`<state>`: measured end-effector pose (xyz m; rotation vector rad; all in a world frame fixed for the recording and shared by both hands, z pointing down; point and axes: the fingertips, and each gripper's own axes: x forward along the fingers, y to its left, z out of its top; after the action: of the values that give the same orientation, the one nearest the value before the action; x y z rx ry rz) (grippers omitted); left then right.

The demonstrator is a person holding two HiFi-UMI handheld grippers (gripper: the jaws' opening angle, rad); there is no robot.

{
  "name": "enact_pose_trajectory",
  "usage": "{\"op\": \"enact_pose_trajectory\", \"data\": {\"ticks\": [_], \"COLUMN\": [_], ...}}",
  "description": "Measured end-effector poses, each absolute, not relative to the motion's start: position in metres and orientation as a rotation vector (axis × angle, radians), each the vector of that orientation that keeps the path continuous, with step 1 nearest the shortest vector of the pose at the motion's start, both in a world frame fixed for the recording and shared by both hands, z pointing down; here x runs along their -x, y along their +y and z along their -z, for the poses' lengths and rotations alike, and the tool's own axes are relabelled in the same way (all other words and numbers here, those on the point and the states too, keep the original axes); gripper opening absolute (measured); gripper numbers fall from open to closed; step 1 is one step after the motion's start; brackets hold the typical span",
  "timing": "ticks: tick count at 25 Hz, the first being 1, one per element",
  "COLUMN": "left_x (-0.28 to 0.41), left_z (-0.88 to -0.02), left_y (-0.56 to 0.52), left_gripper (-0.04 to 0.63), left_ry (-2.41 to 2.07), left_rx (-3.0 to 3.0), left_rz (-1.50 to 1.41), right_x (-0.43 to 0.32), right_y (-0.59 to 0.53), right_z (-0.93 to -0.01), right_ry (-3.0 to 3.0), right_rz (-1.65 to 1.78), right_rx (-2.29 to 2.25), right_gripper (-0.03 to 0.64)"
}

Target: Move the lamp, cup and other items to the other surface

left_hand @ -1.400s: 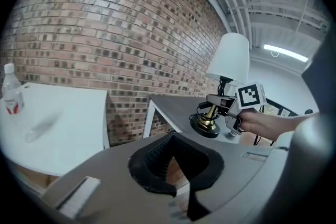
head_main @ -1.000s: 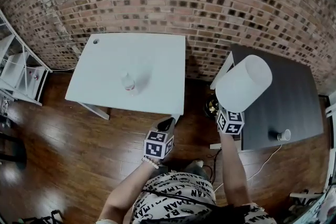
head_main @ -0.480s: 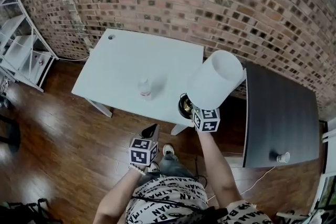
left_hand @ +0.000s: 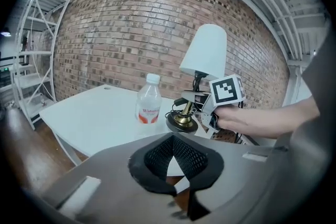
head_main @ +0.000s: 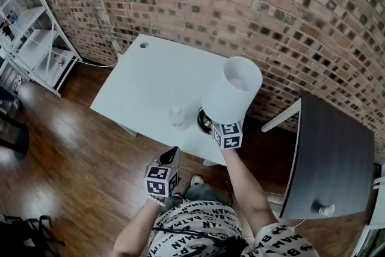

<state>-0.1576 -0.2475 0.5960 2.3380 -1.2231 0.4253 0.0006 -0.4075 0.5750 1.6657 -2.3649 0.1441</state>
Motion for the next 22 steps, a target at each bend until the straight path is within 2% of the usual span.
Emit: {"op": "enact_pose_trajectory", "data": {"ticks": [22], "left_x": [0.155], "left_z": [-0.620], "left_y": [-0.274], "left_gripper": [0.002], "left_ry": [-1.295], "left_rx": [-2.248], "left_rz": [-0.434], "right_x": [0.025], "right_y": [-0.444], "right_z": [-0.624], "right_ry": [-2.402], "right_rz": [-0.151], "right_rx": [-1.508], "right_gripper": [0.063]}}
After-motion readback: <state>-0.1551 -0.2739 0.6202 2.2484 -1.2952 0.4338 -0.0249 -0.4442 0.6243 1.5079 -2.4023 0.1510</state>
